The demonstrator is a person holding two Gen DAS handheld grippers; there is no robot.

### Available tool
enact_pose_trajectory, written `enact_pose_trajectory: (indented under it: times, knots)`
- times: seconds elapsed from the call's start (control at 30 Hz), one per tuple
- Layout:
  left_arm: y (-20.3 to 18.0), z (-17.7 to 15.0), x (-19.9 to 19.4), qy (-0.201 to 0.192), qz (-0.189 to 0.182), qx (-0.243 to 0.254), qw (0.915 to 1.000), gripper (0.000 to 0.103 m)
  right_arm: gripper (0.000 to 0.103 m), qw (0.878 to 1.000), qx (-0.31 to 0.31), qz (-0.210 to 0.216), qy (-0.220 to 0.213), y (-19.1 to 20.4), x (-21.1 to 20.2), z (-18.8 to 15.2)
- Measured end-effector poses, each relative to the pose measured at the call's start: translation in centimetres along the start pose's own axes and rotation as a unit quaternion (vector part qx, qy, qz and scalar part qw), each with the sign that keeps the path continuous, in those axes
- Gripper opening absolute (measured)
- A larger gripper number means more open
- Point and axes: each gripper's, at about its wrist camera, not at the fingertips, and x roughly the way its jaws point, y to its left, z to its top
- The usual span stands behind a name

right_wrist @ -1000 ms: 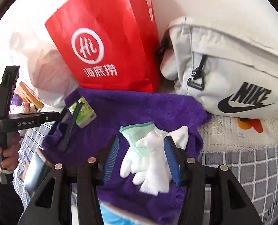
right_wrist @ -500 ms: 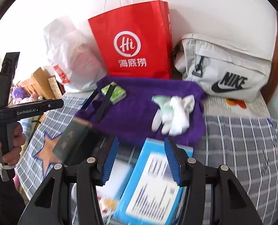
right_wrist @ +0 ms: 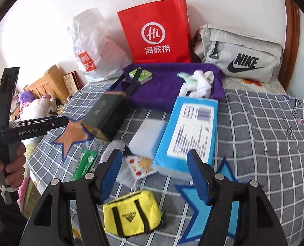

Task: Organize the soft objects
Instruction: 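Grasp the green snack packet with the left gripper while the right grasps the yellow Adidas pouch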

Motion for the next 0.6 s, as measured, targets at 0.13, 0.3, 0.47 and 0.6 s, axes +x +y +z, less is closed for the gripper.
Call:
enact_pose_trajectory:
  times: [0.13, 0.3, 0.47, 0.6]
  knots:
    - [0.4, -2.3, 0.5, 0.010, 0.000, -0.002, 0.9999, 0.050, 0.080, 1.000, 0.001, 0.003, 0.005, 0.5, 0.2, -2.9]
    - [0.5, -4.4, 1.7, 0.025, -0.004, -0.003, 0.9997, 0.050, 0.080, 0.999, 0.003, -0.001, 0.034, 0.8, 1.6, -5.8]
    - [0.7, -5.8, 2.9, 0.037, -0.009, -0.003, 0.9993, 0.050, 0.080, 0.999, 0.007, -0.014, 0.048, 0.4, 3.0, -7.5]
    - [0.9, -6.6, 4.1, 0.052, -0.014, -0.009, 0.9985, 0.050, 0.080, 0.998, 0.006, -0.007, 0.061, 0.4, 4.2, -8.0]
